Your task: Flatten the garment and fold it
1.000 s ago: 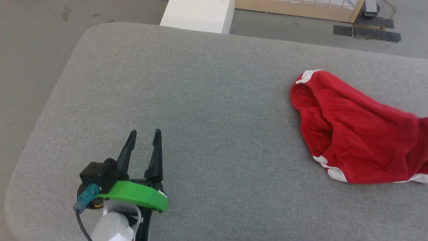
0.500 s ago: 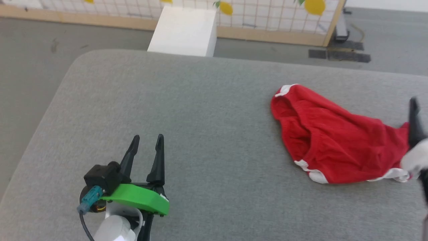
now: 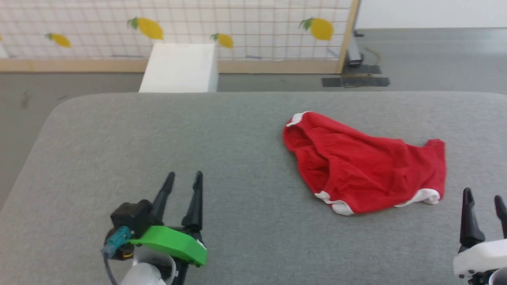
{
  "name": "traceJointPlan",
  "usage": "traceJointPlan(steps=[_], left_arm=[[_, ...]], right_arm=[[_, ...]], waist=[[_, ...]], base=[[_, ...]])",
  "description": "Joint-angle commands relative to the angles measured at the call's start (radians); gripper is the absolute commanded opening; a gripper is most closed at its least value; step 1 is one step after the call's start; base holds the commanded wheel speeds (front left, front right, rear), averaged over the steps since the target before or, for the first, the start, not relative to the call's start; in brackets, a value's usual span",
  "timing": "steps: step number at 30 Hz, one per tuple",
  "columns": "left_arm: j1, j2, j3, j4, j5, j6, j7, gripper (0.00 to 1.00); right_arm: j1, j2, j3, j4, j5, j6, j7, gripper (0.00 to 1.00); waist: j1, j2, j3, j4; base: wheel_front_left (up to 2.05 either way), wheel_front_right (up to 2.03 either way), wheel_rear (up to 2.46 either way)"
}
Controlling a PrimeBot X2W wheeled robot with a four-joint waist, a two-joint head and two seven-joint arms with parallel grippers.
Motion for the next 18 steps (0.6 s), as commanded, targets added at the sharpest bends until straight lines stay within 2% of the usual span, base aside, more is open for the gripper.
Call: traceJointPlan(steps=[1, 4, 9, 18], left_arm=[[0.001, -0.012, -0.011, 0.009, -0.01, -0.012, 0.015, 1.0], [-0.05, -0.032, -0.049, 0.041, -0.031, -0.037, 0.072, 1.0], [-0.228, -0.062, -0.137, 0.131, -0.053, -0.074, 0.216, 1.0], [-0.532, -0.096, -0.342, 0.376, -0.118, -0.082, 0.705, 1.0]], right_arm=[[0.011, 0.001, 0.005, 0.003, 0.008, -0.001, -0.012, 1.0], [0.009, 0.001, 0.004, 0.009, 0.015, -0.001, -0.019, 1.0], [-0.019, 0.001, 0.009, 0.009, 0.013, -0.001, -0.021, 1.0], [-0.064, 0.001, 0.021, 0.026, 0.023, -0.001, -0.02, 1.0]], waist=[[0.0, 0.0, -0.024, -0.049], [0.0, 0.0, -0.019, -0.071], [0.0, 0.0, 0.016, -0.104], [0.0, 0.0, 0.127, -0.165]], base=[[0.0, 0.0, 0.0], [0.0, 0.0, 0.0], [0.0, 0.0, 0.0], [0.0, 0.0, 0.0]])
